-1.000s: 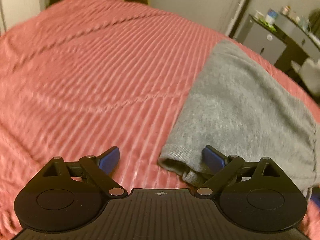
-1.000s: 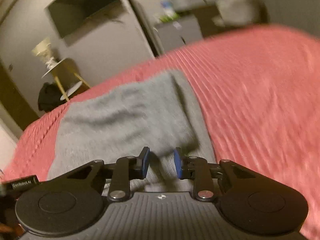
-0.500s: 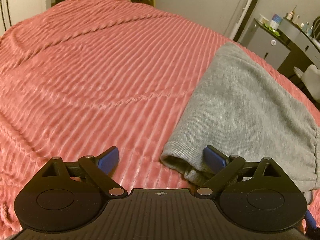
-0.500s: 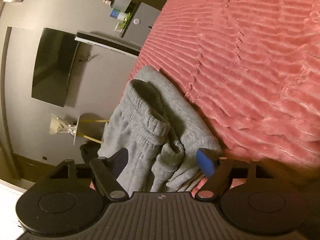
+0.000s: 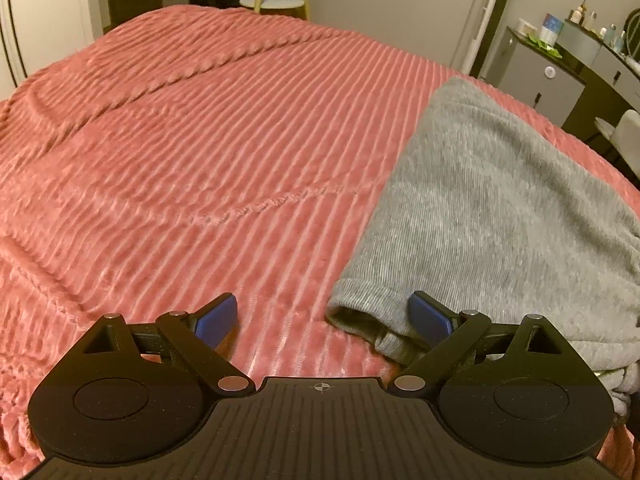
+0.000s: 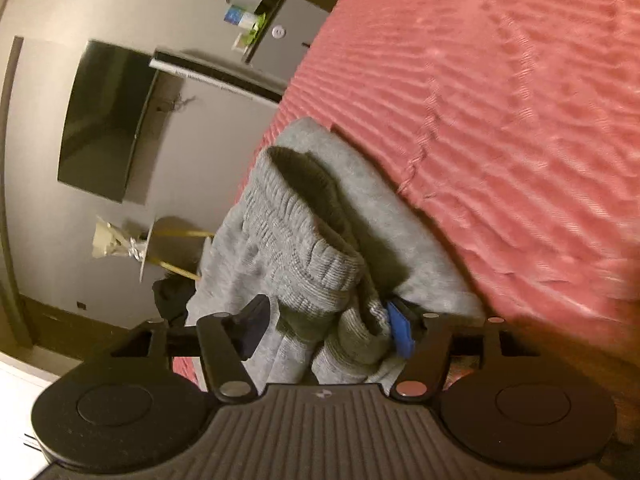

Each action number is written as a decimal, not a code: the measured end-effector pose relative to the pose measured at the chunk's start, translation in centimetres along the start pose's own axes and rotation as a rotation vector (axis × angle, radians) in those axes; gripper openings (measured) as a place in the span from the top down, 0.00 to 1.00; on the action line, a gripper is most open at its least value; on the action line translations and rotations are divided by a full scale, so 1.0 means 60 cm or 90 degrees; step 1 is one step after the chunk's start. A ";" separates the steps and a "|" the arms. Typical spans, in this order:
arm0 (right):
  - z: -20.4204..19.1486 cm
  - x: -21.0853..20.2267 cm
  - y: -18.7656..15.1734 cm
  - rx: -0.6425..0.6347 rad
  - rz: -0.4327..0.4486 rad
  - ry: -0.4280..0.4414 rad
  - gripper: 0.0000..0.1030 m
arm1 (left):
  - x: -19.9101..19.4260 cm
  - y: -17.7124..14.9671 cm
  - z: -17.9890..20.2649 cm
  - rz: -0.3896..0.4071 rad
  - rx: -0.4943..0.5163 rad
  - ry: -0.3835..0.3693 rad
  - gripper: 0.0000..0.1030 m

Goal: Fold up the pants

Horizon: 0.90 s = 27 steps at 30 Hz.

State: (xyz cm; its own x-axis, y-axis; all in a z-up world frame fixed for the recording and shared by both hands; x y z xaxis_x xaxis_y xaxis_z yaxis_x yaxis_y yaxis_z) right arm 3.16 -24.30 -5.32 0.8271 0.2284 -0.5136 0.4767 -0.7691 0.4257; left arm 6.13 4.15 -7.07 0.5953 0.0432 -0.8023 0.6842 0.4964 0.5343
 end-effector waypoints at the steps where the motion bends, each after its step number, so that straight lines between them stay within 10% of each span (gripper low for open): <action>1: -0.005 0.009 0.000 -0.008 -0.008 -0.005 0.45 | 0.001 0.001 -0.001 -0.001 -0.001 0.001 0.06; 4: -0.017 0.016 0.002 -0.029 -0.025 -0.013 0.59 | 0.002 0.002 -0.004 -0.003 -0.005 0.000 0.06; 17: -0.126 -0.061 0.017 -0.255 0.074 -0.017 0.62 | 0.000 -0.001 -0.004 -0.007 -0.009 -0.010 0.05; 22: -0.060 -0.044 0.019 -0.279 0.024 -0.196 0.24 | -0.012 0.003 -0.010 0.010 -0.024 -0.014 0.08; 27: -0.098 -0.081 0.033 -0.372 0.121 -0.230 0.24 | -0.057 0.021 0.016 0.102 0.033 -0.045 0.09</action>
State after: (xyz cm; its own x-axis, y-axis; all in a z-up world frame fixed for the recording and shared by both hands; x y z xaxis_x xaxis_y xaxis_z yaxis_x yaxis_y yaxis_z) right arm 1.81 -23.44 2.40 0.8099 -0.1679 -0.5620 0.4987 -0.3070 0.8106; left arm 5.34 3.81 -3.42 0.7257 0.0556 -0.6857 0.5978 0.4422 0.6686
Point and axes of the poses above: each gripper's, at about its wrist camera, not at the fingertips, and x roughly the way its jaws point, z to its right, y to its top, the point moved 3 cm from there along x, roughly the way its jaws point, and after that the axes turned 15 degrees about -x, right-handed, at the moved point
